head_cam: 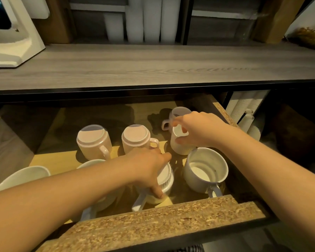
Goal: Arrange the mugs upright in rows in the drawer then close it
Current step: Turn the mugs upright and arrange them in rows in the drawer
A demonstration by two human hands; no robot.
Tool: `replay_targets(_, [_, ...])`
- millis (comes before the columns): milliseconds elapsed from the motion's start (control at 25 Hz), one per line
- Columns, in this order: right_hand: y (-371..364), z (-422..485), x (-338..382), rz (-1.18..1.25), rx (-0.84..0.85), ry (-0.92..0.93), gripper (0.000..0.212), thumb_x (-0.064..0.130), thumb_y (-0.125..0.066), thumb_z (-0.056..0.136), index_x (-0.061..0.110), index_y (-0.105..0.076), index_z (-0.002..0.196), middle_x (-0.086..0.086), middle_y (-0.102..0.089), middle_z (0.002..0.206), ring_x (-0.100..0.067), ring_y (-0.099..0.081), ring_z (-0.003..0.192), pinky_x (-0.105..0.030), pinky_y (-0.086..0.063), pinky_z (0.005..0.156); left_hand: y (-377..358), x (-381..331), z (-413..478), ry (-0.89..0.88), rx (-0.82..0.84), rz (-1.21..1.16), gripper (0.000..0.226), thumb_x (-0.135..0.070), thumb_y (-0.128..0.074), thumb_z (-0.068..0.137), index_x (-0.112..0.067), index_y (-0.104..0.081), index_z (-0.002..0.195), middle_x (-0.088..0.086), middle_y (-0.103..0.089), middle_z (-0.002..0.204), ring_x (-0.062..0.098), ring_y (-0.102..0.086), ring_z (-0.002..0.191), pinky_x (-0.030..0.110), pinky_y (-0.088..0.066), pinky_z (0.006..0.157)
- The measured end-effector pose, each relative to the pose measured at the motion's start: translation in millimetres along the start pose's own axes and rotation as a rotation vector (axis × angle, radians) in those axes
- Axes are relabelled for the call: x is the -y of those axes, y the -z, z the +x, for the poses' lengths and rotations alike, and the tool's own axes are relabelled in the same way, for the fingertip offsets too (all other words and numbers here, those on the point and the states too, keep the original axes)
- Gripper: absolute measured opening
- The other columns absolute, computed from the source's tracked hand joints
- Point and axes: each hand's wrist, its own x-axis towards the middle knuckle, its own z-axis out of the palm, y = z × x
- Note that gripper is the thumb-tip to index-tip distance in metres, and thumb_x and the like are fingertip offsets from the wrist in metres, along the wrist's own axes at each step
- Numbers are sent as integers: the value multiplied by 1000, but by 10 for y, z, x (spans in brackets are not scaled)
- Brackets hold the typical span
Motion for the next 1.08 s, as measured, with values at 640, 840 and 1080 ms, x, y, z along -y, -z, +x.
replay_targets(640, [114, -13, -178, 1118, 57, 32, 31, 43, -51, 90, 30, -54, 118, 8, -60, 112, -10, -59, 102, -23, -52, 83, 469, 647, -283, -208, -427, -927, 74, -45, -75, 50, -32, -40, 114, -6, -48, 112, 14, -57, 100, 19, -55, 65])
replay_targets(840, [93, -48, -121, 1260, 152, 183, 67, 33, -70, 69, 45, -39, 126, 10, -52, 127, -7, -59, 108, -20, -54, 82, 475, 703, -283, -195, -442, -1214, 68, -39, -73, 50, -34, -42, 111, -4, -50, 113, 16, -59, 101, 22, -56, 67])
replay_targets(1080, [96, -41, -69, 1252, -89, 171, 64, 36, -75, 59, 47, -43, 113, 8, -57, 114, -10, -61, 100, -14, -54, 75, 652, 688, -372, -121, -365, -1006, 69, -45, -73, 54, -34, -42, 115, -6, -51, 118, 14, -58, 106, 27, -56, 76])
